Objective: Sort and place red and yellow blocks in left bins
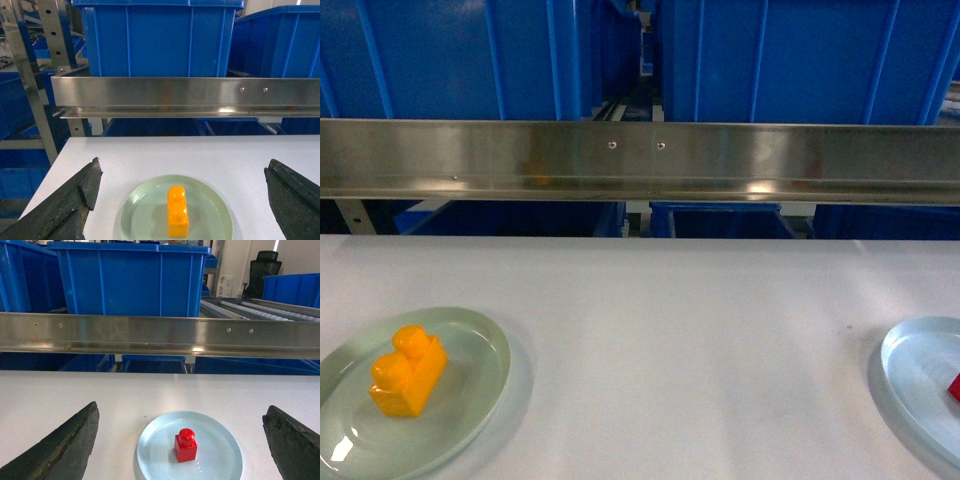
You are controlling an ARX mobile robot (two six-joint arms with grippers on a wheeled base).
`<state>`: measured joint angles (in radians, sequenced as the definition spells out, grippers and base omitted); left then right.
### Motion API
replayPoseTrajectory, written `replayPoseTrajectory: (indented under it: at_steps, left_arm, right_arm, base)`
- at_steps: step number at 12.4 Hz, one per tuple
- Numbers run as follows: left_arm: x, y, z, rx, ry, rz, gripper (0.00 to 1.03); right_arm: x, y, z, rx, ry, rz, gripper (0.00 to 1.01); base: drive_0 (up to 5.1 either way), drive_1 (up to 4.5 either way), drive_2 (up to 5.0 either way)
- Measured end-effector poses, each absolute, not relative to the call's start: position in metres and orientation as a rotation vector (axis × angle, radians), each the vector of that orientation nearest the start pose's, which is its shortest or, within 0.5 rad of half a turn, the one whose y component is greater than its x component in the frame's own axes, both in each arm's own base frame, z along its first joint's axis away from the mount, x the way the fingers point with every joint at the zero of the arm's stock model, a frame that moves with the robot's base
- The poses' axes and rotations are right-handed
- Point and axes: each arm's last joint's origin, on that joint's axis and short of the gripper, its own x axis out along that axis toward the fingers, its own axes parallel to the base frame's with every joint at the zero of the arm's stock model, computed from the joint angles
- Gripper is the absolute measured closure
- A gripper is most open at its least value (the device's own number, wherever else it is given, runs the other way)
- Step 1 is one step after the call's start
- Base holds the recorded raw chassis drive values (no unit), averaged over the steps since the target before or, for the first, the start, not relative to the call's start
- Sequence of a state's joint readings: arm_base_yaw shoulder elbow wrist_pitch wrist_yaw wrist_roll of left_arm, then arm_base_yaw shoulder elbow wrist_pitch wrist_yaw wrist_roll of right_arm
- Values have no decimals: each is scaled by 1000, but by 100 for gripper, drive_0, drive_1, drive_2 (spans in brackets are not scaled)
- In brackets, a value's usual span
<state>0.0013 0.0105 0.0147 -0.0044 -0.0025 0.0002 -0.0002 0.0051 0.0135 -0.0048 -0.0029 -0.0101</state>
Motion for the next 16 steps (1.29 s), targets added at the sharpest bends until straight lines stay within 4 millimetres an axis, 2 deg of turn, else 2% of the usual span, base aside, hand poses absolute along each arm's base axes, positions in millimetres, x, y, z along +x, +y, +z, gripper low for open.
replayPoseTrajectory:
  at_steps: [6, 7, 10, 11, 13, 15, 16]
  left_arm:
    - [97, 0, 167, 1, 0, 4, 5]
    - [103, 14, 173, -20, -43, 23, 5]
    - [123, 45, 172, -107, -33, 0, 5]
    - [127, 52, 168, -161, -1, -9, 5]
    - [140, 60, 174, -229, 34, -36, 5]
    - [170, 61, 191, -220, 28, -92, 5]
    - [191, 60, 195, -211, 29, -102, 5]
  right_arm:
    - [97, 0, 167, -10, -4, 3, 3]
    - [99, 2, 173, -17, -61, 3, 3]
    - [123, 7, 176, -38, -68, 16, 3]
    - [128, 11, 174, -46, -54, 38, 3]
    - [140, 15, 172, -66, -1, 59, 3]
    - [172, 18, 187, -106, -20, 92, 3]
    - [194, 15, 187, -121, 1, 99, 3]
  base:
    - [0, 0, 0]
    - [0, 0, 0]
    - [0, 0, 0]
    - [0, 0, 0]
    - [0, 0, 0]
    - [0, 0, 0]
    - [0, 0, 0]
